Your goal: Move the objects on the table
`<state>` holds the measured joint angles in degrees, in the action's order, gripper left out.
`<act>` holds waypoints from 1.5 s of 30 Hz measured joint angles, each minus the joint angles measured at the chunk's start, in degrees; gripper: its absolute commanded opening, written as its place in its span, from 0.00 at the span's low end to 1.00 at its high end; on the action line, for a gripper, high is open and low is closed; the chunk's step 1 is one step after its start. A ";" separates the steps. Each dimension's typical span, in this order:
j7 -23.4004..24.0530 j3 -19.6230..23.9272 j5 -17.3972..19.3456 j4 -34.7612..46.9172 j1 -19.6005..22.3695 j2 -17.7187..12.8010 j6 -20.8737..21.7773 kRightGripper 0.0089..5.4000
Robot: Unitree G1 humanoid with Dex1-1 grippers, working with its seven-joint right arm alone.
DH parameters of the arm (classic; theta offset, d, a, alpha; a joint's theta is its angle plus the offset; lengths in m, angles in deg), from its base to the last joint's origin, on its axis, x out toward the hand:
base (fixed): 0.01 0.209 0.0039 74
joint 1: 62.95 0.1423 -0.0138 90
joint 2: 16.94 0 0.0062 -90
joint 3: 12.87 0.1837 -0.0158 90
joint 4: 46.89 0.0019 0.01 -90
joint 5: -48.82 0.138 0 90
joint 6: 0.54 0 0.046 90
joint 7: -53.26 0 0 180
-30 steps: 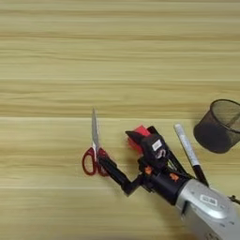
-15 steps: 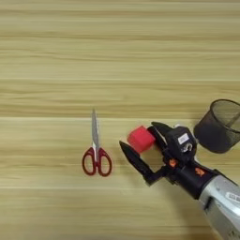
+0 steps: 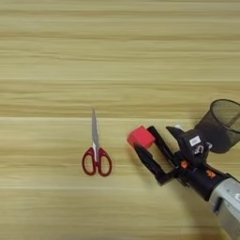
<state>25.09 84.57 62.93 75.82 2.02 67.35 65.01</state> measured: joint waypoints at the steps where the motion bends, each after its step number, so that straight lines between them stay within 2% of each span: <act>1: 0.00 0.02 -0.24 -0.41 0.02 -0.01 0.02 0.99; 25: 0.00 -1.00 -2.71 -6.79 0.90 0.14 1.04 0.99; 45: 0.10 -1.44 -3.10 -11.80 2.71 0.43 1.48 0.99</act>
<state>25.19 83.12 59.83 64.02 4.73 67.78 66.50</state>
